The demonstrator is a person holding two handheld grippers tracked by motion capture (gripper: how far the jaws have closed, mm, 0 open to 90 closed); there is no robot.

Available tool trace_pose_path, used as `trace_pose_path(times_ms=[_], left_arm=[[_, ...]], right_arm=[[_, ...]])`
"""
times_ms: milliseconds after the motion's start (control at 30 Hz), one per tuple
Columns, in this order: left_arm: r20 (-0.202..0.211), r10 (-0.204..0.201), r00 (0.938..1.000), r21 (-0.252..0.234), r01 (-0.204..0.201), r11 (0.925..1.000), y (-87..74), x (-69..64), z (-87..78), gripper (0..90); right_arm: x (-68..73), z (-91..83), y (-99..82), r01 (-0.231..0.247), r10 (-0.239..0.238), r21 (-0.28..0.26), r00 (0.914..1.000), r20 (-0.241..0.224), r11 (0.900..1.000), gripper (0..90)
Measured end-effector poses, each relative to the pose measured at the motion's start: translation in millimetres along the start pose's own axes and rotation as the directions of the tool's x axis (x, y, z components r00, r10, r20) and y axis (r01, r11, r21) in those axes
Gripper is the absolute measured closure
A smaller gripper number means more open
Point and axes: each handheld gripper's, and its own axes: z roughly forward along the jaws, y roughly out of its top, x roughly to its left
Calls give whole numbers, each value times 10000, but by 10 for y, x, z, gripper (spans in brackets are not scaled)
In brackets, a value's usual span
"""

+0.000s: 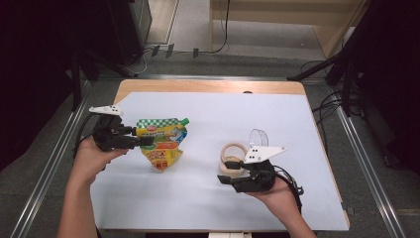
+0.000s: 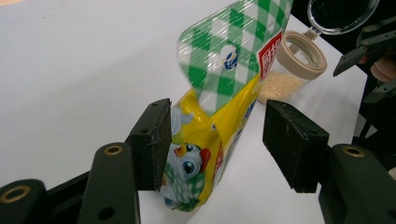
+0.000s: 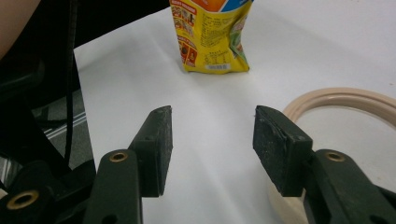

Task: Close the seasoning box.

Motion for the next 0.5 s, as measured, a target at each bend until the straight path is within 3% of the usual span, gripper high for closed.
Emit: trace_pose_path(times_ms=[500], left_arm=[[-484, -643, 9968, -356, 626, 9974, -261, 176, -318, 422]], right_arm=[[-128, -219, -104, -140, 141, -51, 9996, 250, 9999, 527]])
